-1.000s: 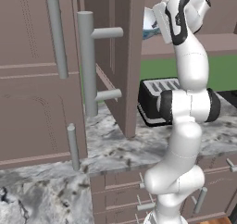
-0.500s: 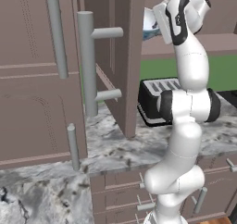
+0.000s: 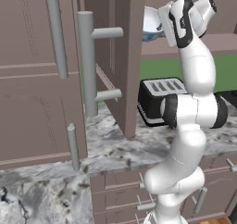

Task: Pick up the bowls from the cabinet and place each bowl in front of a stool on the dining counter.

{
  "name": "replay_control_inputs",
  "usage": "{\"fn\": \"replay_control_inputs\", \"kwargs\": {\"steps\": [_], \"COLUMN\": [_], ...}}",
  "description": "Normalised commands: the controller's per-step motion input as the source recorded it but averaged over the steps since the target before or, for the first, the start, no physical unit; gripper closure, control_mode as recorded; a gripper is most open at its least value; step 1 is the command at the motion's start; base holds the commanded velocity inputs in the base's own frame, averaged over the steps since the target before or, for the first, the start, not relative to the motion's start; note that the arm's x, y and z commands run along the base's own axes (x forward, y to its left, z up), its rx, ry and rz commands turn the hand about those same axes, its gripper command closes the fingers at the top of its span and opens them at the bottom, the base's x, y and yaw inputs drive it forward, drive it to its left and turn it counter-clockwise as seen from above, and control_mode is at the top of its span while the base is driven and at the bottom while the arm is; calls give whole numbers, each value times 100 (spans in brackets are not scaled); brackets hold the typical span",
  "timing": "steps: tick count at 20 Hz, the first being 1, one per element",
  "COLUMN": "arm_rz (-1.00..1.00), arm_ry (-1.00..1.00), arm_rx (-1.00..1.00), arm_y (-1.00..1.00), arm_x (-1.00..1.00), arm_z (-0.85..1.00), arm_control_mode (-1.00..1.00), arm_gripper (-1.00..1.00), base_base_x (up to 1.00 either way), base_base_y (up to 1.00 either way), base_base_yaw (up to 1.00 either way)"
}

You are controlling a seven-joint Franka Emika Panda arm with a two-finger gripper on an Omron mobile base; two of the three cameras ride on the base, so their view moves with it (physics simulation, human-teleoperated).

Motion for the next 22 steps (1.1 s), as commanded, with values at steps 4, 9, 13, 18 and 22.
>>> {"fn": "replay_control_inputs", "kwargs": {"steps": [4,9,13,18,22], "arm_rz": [-10,-6,-5,-6,-6], "arm_ry": [1,17,20,17,15], "arm_rx": [0,0,0,0,0], "arm_y": [-4,-2,0,0,0], "arm_x": [-88,-99,-100,-100,-100], "arm_z": [4,18,8,2,0], "arm_control_mode": [-100,-100,-100,-100,-100], "arm_gripper": [100,100,100,100,100], "base_base_x": [0,0,0,0,0], "base_base_y": [0,0,0,0,0], "base_base_yaw": [0,0,0,0,0]}}
